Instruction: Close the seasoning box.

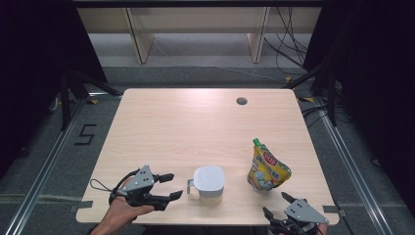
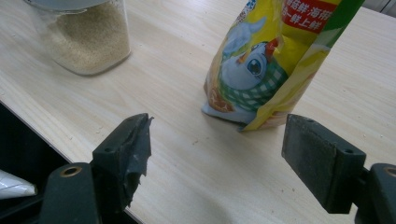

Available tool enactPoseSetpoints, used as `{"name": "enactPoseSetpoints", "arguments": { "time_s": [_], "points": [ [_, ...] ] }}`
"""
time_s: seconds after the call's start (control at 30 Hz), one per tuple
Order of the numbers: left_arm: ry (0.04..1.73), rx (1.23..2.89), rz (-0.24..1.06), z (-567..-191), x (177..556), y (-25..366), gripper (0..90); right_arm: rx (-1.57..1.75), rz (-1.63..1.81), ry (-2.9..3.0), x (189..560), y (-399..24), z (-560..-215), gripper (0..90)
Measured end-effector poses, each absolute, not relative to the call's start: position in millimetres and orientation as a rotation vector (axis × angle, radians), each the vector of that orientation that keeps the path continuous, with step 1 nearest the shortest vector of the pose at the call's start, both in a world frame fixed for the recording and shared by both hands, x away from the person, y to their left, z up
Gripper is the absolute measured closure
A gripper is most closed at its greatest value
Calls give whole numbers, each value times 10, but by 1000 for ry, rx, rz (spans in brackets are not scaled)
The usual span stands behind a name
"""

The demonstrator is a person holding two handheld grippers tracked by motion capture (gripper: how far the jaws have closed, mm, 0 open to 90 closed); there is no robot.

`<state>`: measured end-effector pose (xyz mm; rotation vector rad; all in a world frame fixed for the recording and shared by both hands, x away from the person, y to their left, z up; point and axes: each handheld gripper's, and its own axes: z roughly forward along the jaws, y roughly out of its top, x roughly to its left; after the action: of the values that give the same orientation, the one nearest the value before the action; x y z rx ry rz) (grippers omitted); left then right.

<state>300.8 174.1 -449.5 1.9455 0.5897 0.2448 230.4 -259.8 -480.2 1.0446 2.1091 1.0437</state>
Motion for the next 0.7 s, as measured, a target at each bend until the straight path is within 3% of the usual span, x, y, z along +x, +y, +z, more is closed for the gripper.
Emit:
{"name": "enactPoseSetpoints", "arguments": {
  "time_s": [0.7],
  "points": [
    [636, 2028, 200, -4841, 2761, 1763, 284, 1117, 1047, 2131, 2252, -2544, -4792, 249]
  ]
}}
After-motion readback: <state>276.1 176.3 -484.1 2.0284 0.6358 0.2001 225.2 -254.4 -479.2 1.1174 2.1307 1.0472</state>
